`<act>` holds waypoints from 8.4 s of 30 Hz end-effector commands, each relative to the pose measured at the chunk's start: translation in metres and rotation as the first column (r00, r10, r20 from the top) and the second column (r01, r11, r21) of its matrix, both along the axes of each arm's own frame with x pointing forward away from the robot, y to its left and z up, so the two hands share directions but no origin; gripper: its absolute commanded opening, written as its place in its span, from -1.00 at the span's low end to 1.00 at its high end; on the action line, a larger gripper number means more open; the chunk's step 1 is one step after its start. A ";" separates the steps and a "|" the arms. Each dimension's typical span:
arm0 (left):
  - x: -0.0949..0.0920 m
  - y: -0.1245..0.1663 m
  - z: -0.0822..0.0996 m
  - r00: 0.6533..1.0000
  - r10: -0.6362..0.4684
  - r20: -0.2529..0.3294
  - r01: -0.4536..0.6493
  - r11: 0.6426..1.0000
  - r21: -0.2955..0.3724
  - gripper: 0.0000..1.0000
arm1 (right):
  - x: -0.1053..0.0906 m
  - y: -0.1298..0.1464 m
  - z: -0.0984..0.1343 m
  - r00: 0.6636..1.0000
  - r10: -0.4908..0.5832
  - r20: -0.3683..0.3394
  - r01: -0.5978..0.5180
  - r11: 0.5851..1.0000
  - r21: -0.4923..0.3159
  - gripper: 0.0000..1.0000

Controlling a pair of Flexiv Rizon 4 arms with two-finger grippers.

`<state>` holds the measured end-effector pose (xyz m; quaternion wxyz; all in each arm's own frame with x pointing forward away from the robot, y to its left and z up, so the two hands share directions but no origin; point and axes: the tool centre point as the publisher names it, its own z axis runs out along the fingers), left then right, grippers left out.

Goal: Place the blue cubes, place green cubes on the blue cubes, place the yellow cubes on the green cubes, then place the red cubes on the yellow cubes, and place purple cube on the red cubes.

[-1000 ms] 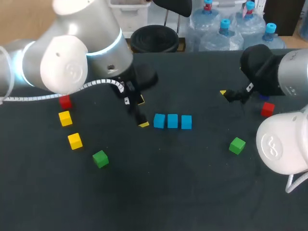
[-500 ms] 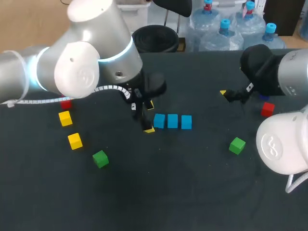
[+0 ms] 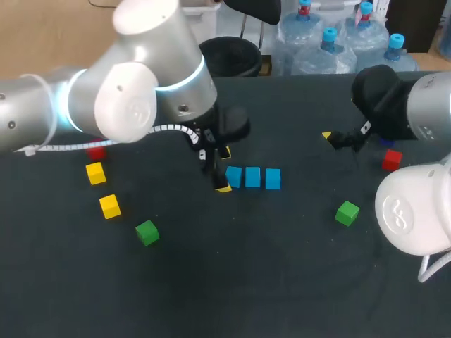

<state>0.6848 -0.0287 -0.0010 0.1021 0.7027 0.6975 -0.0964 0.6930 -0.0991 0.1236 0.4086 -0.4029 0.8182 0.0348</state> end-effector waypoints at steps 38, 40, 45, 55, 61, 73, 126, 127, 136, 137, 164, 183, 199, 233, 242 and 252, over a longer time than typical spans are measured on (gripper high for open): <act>-0.009 0.002 0.002 0.994 0.072 -0.081 -0.066 0.995 0.079 -0.67 | 0.000 -0.001 0.001 1.000 0.001 -0.002 -0.001 1.000 0.000 1.00; -0.009 0.002 0.002 0.993 0.081 -0.085 -0.074 0.994 0.084 -0.71 | 0.000 -0.001 0.001 1.000 0.001 -0.002 -0.001 1.000 0.000 1.00; -0.008 0.000 0.001 0.990 0.108 -0.087 -0.101 0.991 0.085 -0.79 | 0.000 -0.001 0.001 1.000 0.001 -0.002 -0.001 1.000 0.000 1.00; -0.009 0.000 -0.001 0.985 0.143 -0.095 -0.134 0.987 0.094 -0.95 | 0.000 -0.001 0.001 1.000 0.001 -0.002 -0.001 1.000 0.000 1.00; -0.010 0.001 -0.002 0.983 0.158 -0.095 -0.149 0.984 0.096 -0.94 | 0.000 -0.001 0.001 1.000 0.001 -0.002 -0.001 1.000 0.000 1.00; -0.009 0.003 -0.002 0.983 0.161 -0.085 -0.153 0.983 0.099 1.00 | 0.000 -0.001 0.001 1.000 0.001 -0.002 -0.001 1.000 0.000 1.00; -0.010 -0.012 -0.002 0.910 0.394 -0.131 -0.368 0.911 0.184 -0.03 | 0.000 -0.001 0.001 1.000 0.001 -0.002 -0.001 1.000 0.000 1.00; -0.011 -0.013 -0.001 0.910 0.393 -0.132 -0.368 0.912 0.183 -0.07 | 0.000 -0.001 0.001 1.000 0.001 -0.002 -0.001 1.000 0.000 1.00; -0.014 -0.013 0.001 0.913 0.382 -0.141 -0.356 0.917 0.180 -0.77 | 0.000 -0.001 0.001 1.000 0.001 -0.002 -0.001 1.000 0.000 1.00; -0.014 -0.012 0.002 0.914 0.381 -0.141 -0.354 0.917 0.182 -0.74 | 0.000 -0.001 0.001 1.000 0.001 -0.002 -0.001 1.000 0.000 1.00; -0.012 0.002 0.001 0.965 0.227 -0.135 -0.208 0.968 0.138 -0.49 | 0.000 -0.001 0.001 1.000 0.001 -0.002 -0.001 1.000 0.000 1.00; -0.020 -0.001 0.006 0.994 0.029 -0.106 -0.015 0.991 0.132 -0.56 | 0.000 -0.001 0.001 1.000 0.001 -0.002 -0.001 1.000 0.000 1.00; -0.015 -0.009 0.001 0.991 -0.117 -0.065 0.124 0.986 0.114 -0.58 | 0.000 -0.001 0.001 1.000 0.001 -0.002 -0.001 1.000 0.000 1.00; 0.008 -0.007 -0.008 0.985 -0.170 -0.041 0.175 0.964 0.199 -0.64 | 0.000 -0.001 0.001 1.000 0.001 -0.002 -0.001 1.000 0.000 1.00; 0.010 -0.006 -0.005 0.986 -0.159 -0.041 0.164 0.968 0.192 -1.00 | 0.000 -0.001 0.001 1.000 0.001 -0.002 -0.001 1.000 0.000 1.00; 0.013 0.002 0.004 0.986 -0.157 -0.046 0.164 0.966 0.200 -1.00 | 0.000 -0.001 0.001 1.000 0.001 -0.002 -0.001 1.000 0.000 1.00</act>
